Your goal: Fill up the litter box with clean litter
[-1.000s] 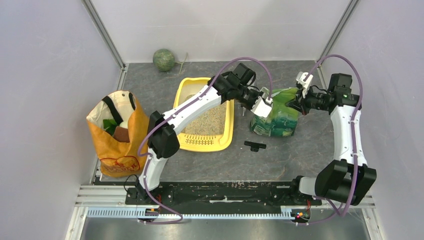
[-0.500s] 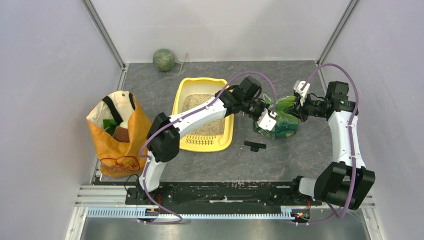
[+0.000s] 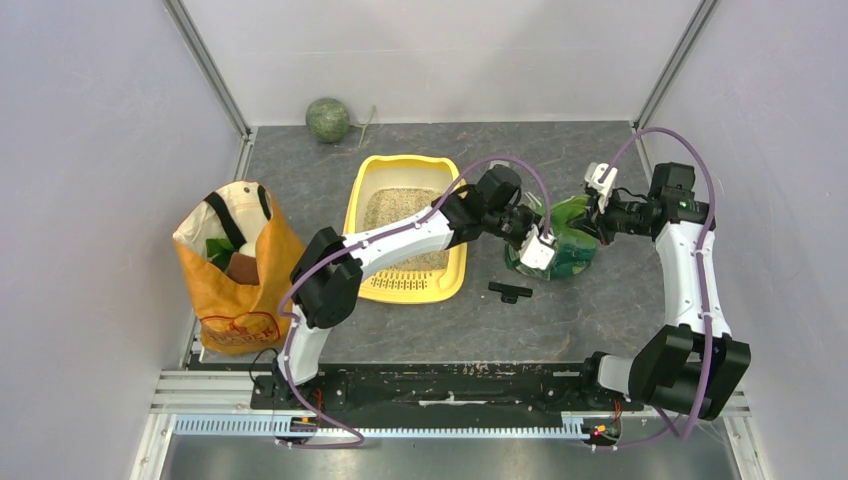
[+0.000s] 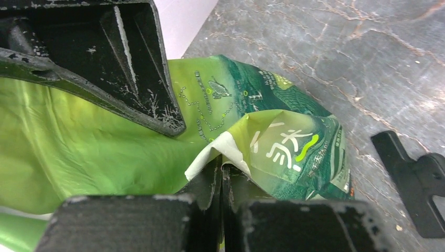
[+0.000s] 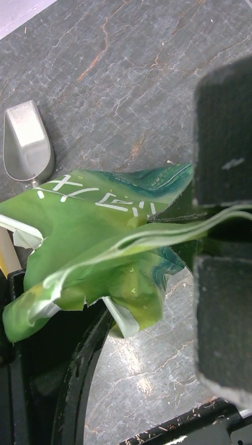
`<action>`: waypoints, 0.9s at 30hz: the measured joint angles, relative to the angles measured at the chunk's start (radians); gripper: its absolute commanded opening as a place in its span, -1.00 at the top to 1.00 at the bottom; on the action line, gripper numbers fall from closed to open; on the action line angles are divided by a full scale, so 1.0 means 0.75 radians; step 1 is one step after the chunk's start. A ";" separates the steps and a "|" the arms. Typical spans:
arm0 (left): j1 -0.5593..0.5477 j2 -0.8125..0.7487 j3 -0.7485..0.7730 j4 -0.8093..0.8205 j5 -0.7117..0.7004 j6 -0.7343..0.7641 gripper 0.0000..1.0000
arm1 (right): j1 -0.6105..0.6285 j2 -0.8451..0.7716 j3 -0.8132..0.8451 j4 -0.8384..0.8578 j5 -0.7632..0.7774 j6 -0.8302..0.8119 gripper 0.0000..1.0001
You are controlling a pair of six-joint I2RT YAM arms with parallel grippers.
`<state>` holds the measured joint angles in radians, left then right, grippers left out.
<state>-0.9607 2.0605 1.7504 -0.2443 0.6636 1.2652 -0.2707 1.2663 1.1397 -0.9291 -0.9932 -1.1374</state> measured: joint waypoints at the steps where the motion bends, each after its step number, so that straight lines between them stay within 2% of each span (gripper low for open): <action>1: -0.003 -0.004 -0.023 0.054 -0.010 -0.015 0.96 | 0.000 -0.001 0.000 0.000 0.004 0.000 1.00; 11: -0.004 -0.004 -0.039 0.161 -0.049 -0.116 0.96 | 0.000 -0.015 0.011 -0.004 0.015 0.040 1.00; 16: -0.007 -0.056 -0.191 0.288 -0.043 -0.109 0.93 | 0.017 -0.055 -0.053 0.004 0.005 0.053 1.00; 21: -0.013 -0.126 -0.292 0.340 -0.065 -0.116 0.34 | 0.024 -0.066 -0.057 -0.001 0.002 0.066 0.98; 24: -0.014 -0.180 -0.338 0.313 -0.107 -0.137 0.15 | 0.020 -0.063 -0.046 -0.006 -0.005 0.072 0.77; 26: -0.011 -0.249 -0.401 0.300 -0.128 -0.163 -0.11 | 0.015 -0.055 -0.029 -0.019 -0.024 0.076 0.59; 27: -0.009 -0.281 -0.424 0.293 -0.133 -0.171 -0.16 | 0.014 -0.053 -0.024 -0.024 -0.037 0.076 0.52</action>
<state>-0.9672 1.8500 1.4322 -0.0242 0.5640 1.1366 -0.2600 1.2266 1.1213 -0.9474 -1.0210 -1.0801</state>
